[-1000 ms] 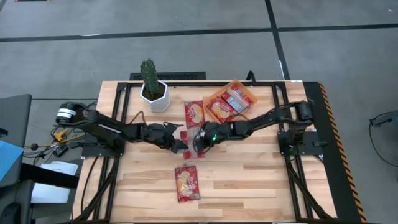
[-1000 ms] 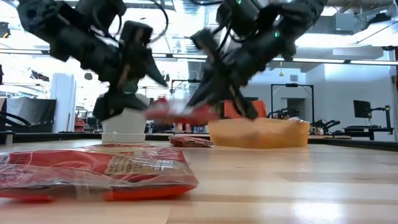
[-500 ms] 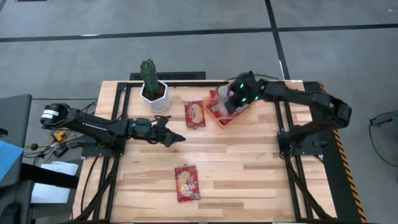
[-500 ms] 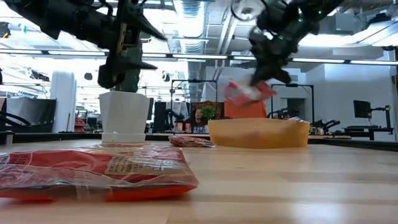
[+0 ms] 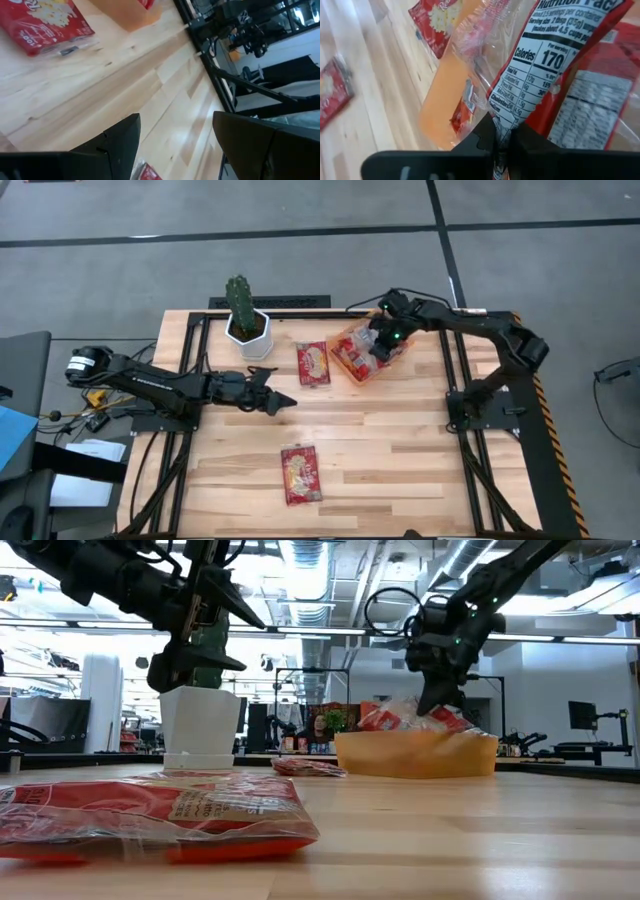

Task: Sort popcorn bags into baskets
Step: Put the popcorn bag into the orange bin

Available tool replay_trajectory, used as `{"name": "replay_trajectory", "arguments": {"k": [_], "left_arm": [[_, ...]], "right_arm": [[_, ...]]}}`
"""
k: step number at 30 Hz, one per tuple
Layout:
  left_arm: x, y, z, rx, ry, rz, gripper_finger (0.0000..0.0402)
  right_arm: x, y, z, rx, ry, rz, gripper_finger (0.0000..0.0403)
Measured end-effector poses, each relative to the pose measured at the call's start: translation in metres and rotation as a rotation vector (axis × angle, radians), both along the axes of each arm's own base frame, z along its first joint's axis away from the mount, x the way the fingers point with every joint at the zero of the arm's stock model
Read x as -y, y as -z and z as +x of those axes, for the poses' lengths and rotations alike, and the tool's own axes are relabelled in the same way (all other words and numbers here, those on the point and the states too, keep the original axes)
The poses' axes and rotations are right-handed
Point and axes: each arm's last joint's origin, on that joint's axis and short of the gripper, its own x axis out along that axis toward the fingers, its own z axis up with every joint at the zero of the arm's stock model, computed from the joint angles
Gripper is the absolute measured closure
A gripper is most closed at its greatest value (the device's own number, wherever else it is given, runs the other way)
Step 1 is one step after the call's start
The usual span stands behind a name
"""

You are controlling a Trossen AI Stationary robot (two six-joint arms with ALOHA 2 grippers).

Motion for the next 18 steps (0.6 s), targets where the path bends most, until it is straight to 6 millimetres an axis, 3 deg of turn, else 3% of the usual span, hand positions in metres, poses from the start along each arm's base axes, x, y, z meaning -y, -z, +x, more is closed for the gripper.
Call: {"name": "replay_trajectory", "arguments": {"k": [5,9,14,18], "left_arm": [[-0.001,0.000,0.000,0.000,-0.020,0.006,0.0164],[-0.001,0.000,0.000,-0.001,-0.031,0.011,0.0163],[-0.001,0.003,-0.001,-0.037,-0.028,0.020,0.0156],[-0.001,0.006,-0.002,-0.066,-0.030,0.034,0.0150]], "right_arm": [[0.005,0.011,0.008,-0.015,-0.056,0.009,0.0338],[0.010,0.015,0.016,-0.029,-0.063,0.021,0.0290],[0.018,0.001,0.023,-0.060,-0.040,0.012,0.0215],[0.025,-0.022,0.023,-0.085,0.000,-0.037,0.0179]]}}
